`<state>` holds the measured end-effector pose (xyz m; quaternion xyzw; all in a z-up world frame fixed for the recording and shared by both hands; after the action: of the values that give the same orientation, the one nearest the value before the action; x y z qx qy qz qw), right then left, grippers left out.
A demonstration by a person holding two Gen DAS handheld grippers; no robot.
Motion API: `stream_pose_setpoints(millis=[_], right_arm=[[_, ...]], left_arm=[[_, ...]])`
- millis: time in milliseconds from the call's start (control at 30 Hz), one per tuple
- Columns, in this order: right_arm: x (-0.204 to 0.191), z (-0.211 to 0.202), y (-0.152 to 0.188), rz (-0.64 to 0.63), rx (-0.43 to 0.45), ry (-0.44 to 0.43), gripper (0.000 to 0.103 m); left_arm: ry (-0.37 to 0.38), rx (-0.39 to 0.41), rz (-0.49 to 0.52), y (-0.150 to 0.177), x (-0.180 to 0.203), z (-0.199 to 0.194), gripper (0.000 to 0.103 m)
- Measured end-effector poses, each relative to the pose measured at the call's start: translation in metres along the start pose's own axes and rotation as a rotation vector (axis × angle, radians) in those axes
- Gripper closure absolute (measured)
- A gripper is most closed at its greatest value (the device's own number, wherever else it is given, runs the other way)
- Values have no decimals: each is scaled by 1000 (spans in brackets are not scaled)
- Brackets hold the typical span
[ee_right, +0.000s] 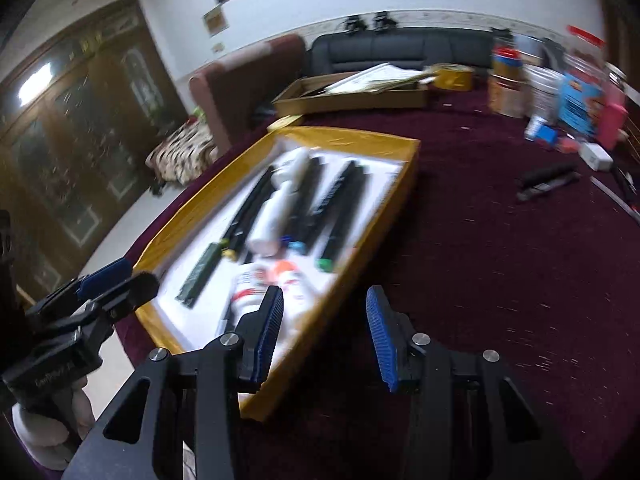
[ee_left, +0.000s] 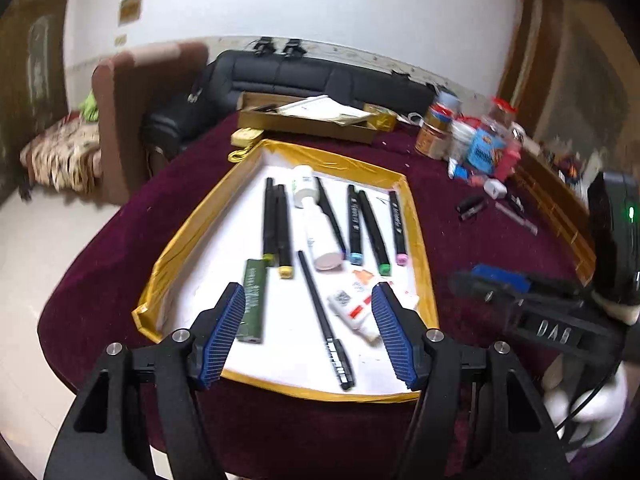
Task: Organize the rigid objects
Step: 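Carry the green cylinder and pill bottle into the box and open both grippers, then move both open grippers back over the black markers on the table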
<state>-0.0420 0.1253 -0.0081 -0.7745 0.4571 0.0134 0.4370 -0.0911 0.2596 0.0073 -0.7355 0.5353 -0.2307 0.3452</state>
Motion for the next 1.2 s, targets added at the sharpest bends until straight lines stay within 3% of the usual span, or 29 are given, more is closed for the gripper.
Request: stream_pose_setpoints(millis=[267,533,733,1200], right_arm=[[88,-53,11,190,74,41,62],[150,-102,23,293,142,84,62],[184,-131,35,354,182,107,62],[234,-163,49,440,227,129,60]], left_arm=[[23,11,228,7,85,-8,34],[43,5,422,22,167,-11,34],[44,-6,504,32,202,-10,34],[31,-32,586,42,238,-2,34]])
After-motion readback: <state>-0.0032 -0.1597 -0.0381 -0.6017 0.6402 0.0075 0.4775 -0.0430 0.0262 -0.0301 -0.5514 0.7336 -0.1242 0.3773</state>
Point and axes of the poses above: each gripper's, at about its wrist camera, not at the fingertips, and z roughly the way its jaws point, x to its right, y to its underside, the point moved 10 cm from there along z, roughly the way its jaws point, and after that the axes turned 15 degrees about -y, right-handed, at the moved point
